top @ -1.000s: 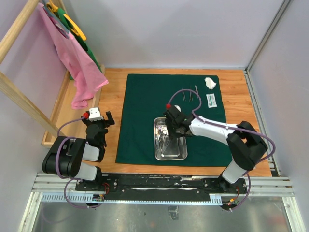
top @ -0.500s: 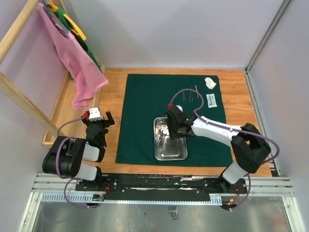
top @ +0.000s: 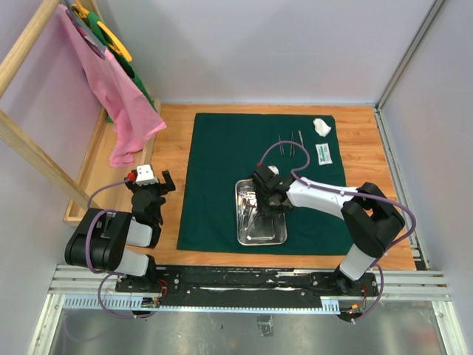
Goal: Open and lay out the surgical kit
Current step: Pick up the medical item from the container.
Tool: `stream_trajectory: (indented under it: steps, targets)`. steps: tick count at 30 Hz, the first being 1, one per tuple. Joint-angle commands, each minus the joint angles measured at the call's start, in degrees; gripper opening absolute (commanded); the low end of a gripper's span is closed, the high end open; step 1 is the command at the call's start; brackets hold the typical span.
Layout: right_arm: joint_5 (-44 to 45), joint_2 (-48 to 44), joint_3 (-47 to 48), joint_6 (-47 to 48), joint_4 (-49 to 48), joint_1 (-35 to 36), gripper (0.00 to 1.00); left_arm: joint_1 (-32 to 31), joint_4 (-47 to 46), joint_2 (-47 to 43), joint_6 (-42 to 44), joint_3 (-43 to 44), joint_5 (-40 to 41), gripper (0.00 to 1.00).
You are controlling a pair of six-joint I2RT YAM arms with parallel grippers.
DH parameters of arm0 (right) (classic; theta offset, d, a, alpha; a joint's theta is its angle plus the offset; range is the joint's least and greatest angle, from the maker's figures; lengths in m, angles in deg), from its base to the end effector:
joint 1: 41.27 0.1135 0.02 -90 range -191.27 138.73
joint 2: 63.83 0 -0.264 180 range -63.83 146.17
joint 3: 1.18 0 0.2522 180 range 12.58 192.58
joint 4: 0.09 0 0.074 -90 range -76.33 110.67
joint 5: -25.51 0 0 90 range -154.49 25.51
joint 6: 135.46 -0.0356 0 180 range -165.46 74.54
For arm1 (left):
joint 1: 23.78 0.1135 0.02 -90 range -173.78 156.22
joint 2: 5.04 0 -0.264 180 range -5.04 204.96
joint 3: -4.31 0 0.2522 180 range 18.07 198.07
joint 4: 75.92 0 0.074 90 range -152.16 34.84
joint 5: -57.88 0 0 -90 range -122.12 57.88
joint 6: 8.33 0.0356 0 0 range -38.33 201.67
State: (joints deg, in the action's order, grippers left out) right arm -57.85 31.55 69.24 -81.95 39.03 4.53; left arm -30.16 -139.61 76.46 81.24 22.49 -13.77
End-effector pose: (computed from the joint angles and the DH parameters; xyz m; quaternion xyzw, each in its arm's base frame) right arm 0.2269 0.2274 0.1716 -0.0660 0.9707 0.1048 0.2057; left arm 0.2020 -0.0113 0.1499 -0.0768 0.7007 0.0706 0.7057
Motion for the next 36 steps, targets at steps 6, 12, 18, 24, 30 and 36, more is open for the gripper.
stream_trajectory:
  steps: [6,12,18,24,30,36]
  targets:
    - [1.9,-0.6,1.7,-4.3,0.4,2.2,0.45,0.5,-1.3,0.2,0.0,0.7,0.7,0.99]
    - [2.5,0.9,4.1,-4.9,1.5,2.5,0.47,-0.7,0.3,-6.7,0.9,-0.9,3.5,0.99]
    - [2.9,1.9,4.7,-5.8,1.9,2.6,0.50,-2.7,28.6,-23.1,-1.1,8.1,0.3,0.99]
    - [2.5,4.7,5.3,-7.5,3.7,2.6,0.50,-5.8,41.3,-35.1,-9.3,13.8,-6.0,0.99]
    - [2.9,7.5,5.5,-9.1,6.0,3.5,0.45,-7.1,55.6,-40.2,-23.8,23.0,-17.7,0.99]
    - [3.6,5.7,-0.5,-9.9,5.2,3.5,0.21,-7.0,61.3,-37.4,-28.4,28.7,-29.8,0.99]
